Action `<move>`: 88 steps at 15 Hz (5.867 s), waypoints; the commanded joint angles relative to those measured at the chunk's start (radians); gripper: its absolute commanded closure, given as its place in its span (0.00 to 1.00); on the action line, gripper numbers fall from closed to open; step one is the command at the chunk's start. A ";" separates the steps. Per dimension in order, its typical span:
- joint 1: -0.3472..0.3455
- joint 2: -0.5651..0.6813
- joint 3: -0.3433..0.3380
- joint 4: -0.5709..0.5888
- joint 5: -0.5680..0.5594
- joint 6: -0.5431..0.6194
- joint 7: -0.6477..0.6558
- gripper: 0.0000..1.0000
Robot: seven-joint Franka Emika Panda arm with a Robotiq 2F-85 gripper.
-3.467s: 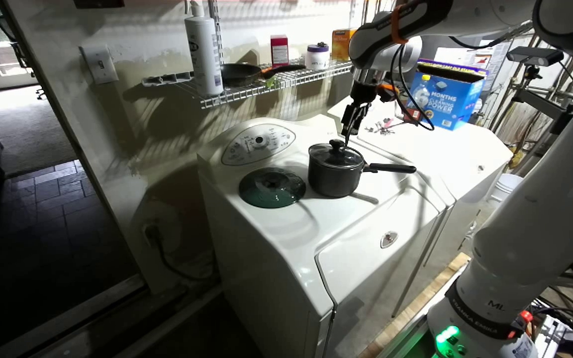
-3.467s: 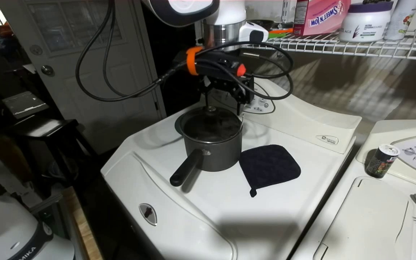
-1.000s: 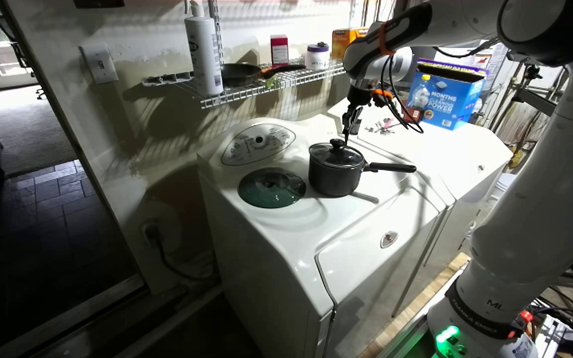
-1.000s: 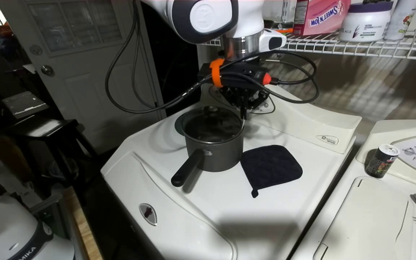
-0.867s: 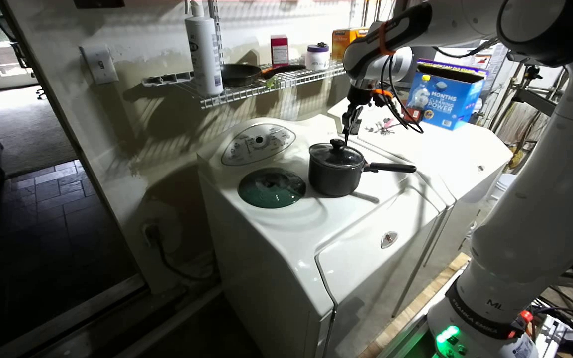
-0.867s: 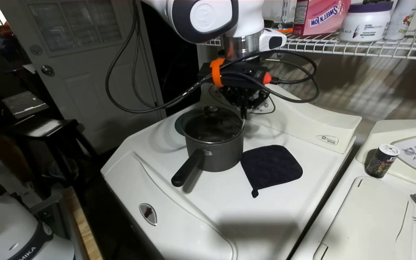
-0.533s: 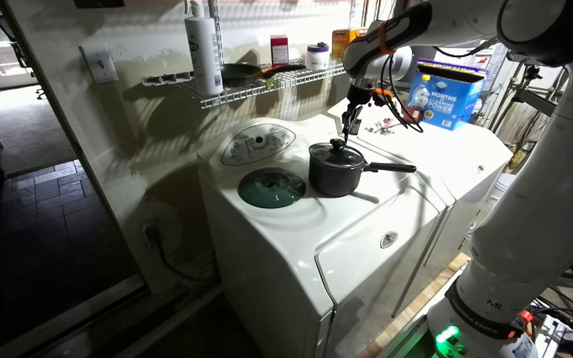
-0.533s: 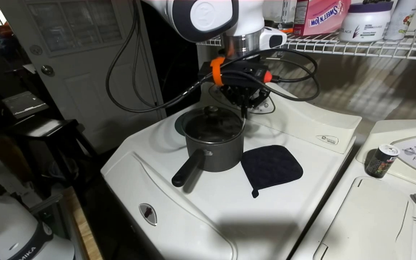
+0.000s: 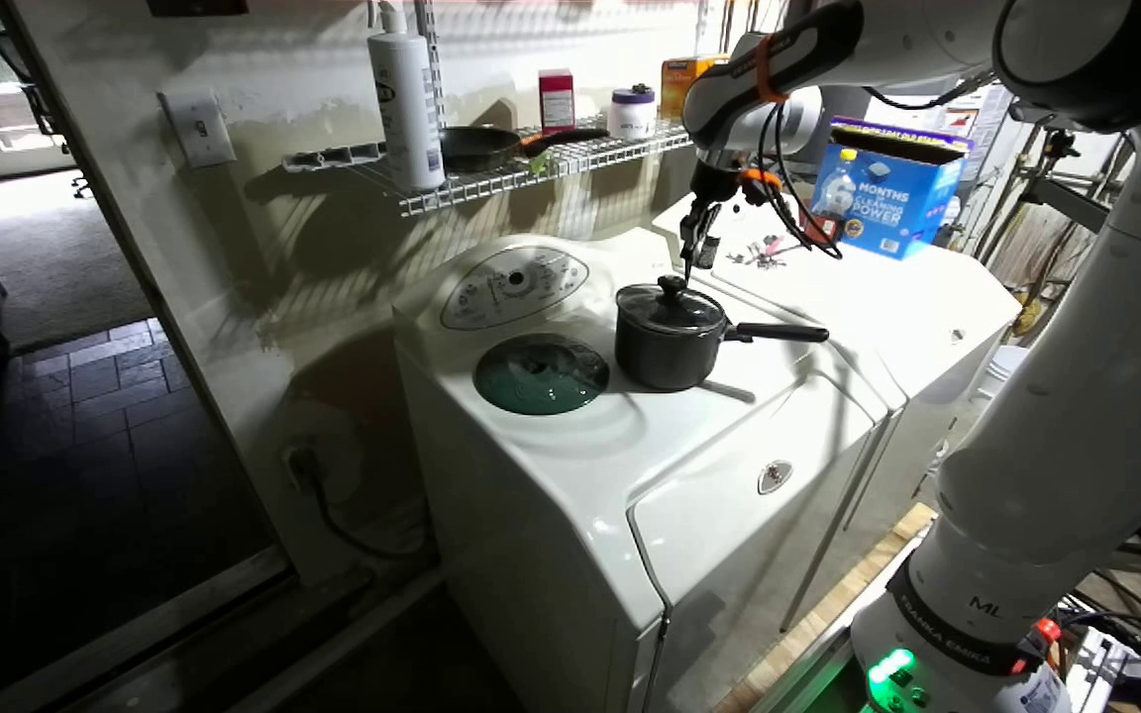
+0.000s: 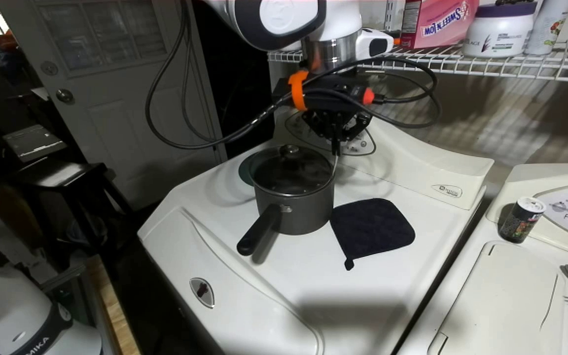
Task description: Remove the spoon from the pot, put it on the pot holder, remove the lid from the pot and put it in the pot holder
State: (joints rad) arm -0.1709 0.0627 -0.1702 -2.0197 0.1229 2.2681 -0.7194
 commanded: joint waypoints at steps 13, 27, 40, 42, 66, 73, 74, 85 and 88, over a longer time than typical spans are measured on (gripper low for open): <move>-0.003 -0.046 0.003 0.027 -0.034 -0.011 -0.007 0.99; 0.003 -0.079 -0.001 0.035 -0.044 -0.008 -0.009 0.99; 0.005 -0.094 -0.004 0.046 -0.070 -0.006 0.003 0.99; 0.005 -0.099 -0.004 0.048 -0.069 -0.008 0.003 0.99; -0.020 -0.096 -0.061 0.128 0.044 -0.015 0.039 0.99; -0.069 -0.023 -0.108 0.149 0.221 -0.026 0.084 0.99; -0.078 -0.012 -0.111 0.149 0.260 -0.029 0.077 0.99; -0.154 0.118 -0.089 0.189 0.407 -0.013 0.133 0.99; -0.171 0.152 -0.075 0.210 0.438 -0.011 0.137 0.99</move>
State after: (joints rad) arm -0.3115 0.1627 -0.2724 -1.8674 0.5114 2.2671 -0.5985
